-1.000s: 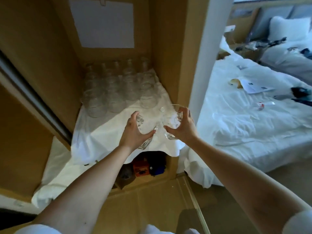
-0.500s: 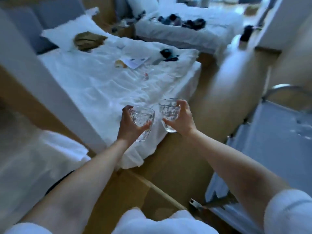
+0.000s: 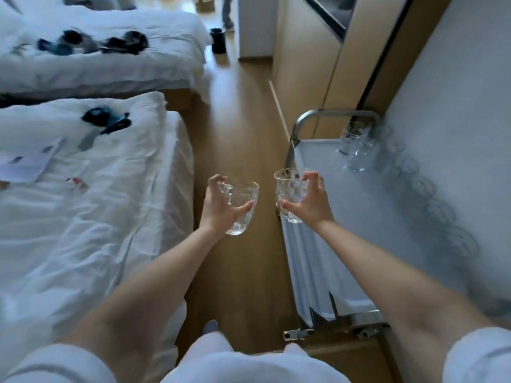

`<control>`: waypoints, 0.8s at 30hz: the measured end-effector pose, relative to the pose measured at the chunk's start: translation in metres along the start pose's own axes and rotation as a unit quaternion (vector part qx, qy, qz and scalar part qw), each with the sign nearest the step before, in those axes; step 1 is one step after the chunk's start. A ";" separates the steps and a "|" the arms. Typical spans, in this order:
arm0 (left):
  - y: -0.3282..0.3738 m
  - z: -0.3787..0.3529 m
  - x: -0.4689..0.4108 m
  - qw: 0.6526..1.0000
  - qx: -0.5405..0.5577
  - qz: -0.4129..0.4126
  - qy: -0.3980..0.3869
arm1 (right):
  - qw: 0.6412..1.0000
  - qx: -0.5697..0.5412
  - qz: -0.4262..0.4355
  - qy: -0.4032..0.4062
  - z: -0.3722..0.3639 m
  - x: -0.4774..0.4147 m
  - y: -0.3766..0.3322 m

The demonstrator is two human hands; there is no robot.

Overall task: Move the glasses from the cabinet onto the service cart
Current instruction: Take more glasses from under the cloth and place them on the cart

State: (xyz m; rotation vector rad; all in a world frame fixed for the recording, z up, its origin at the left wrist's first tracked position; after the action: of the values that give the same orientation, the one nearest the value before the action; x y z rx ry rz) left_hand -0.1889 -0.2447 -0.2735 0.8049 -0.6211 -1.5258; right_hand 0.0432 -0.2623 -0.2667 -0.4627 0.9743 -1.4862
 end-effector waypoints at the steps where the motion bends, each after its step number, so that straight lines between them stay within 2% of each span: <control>1: 0.003 -0.007 -0.016 1.000 0.003 -0.014 -0.018 | 1.000 0.006 -0.016 0.016 -0.001 -0.006 0.004; 5: 0.010 -0.031 -0.075 0.992 0.021 -0.039 -0.120 | 0.989 0.037 -0.111 0.095 -0.007 -0.018 0.021; 10: 0.023 -0.076 -0.130 0.976 0.002 -0.086 -0.201 | 0.966 0.066 -0.191 0.161 -0.002 -0.015 0.048; 14: 0.038 -0.136 -0.152 0.955 -0.027 -0.089 -0.282 | 0.950 0.100 -0.239 0.171 0.015 -0.013 0.084; 19: 0.071 -0.220 -0.176 0.918 -0.064 -0.155 -0.359 | 0.915 0.170 -0.305 0.203 0.053 -0.038 0.154; 24: 0.081 -0.288 -0.207 0.881 -0.111 -0.174 -0.425 | 0.908 0.130 -0.348 0.193 0.070 -0.076 0.213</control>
State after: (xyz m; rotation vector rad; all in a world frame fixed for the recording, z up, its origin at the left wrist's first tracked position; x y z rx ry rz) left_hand 0.0915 -0.0293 -0.3592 0.0139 -0.9398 -2.2474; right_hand 0.2416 -0.1912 -0.3750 -0.3372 0.9328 -2.3927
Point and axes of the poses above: each hand's wrist, its own x-axis away from the middle knuckle, its own z-axis out of the back of the hand, y = z × x, the point moved 6 cm from there along -x, towards the middle knuckle, and after that the axes turned 5 degrees about -x, right-handed, at the moved point
